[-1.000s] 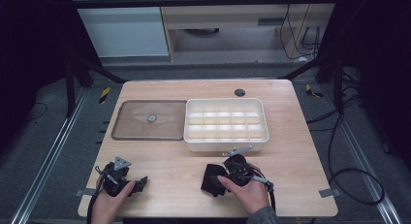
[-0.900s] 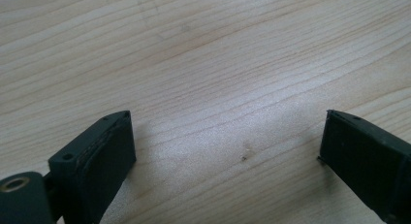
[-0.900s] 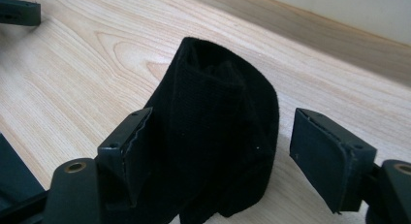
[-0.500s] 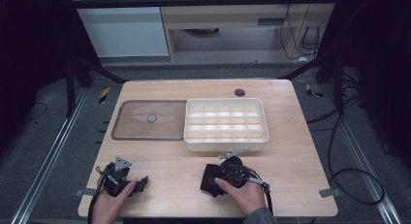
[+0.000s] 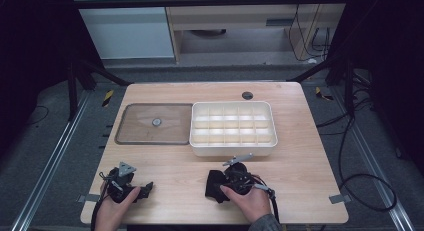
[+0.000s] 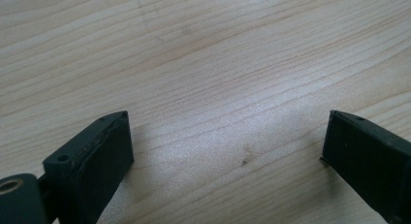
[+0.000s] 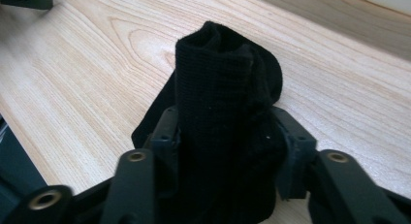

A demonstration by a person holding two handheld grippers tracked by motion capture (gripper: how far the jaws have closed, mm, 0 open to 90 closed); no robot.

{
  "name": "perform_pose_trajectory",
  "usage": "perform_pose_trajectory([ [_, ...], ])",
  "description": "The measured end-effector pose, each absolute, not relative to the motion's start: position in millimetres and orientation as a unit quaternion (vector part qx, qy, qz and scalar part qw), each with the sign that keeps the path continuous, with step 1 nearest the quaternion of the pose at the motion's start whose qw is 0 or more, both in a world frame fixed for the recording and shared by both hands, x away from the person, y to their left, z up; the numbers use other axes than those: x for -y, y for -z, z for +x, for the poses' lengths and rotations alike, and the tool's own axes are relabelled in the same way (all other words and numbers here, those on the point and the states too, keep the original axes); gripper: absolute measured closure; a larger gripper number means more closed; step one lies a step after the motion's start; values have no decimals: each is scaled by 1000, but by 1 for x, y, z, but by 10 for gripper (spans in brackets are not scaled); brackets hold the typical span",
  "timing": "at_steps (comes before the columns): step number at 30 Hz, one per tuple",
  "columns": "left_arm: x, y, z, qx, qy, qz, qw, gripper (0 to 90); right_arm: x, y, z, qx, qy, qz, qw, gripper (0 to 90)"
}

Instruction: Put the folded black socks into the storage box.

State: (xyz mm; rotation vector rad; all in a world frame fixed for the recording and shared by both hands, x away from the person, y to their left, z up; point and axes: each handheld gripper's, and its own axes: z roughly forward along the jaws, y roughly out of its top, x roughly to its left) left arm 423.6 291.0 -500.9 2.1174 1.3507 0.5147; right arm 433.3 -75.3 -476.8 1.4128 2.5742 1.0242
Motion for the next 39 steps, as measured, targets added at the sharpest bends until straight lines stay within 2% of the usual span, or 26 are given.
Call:
perform_pose_trajectory([
  [5,-291,501,423,-505,-194,791,286,29,79,476,434,-829,-341,443,8,616],
  [11,-291,501,423,-504,-194,791,288,29,88,460,432,-824,-358,438,11,622],
  [26,-294,506,424,-494,-204,788,306,0,123,408,428,-839,-340,418,74,620],
  [39,-293,509,424,-488,-212,784,321,0,156,381,433,-835,-330,431,97,621],
])
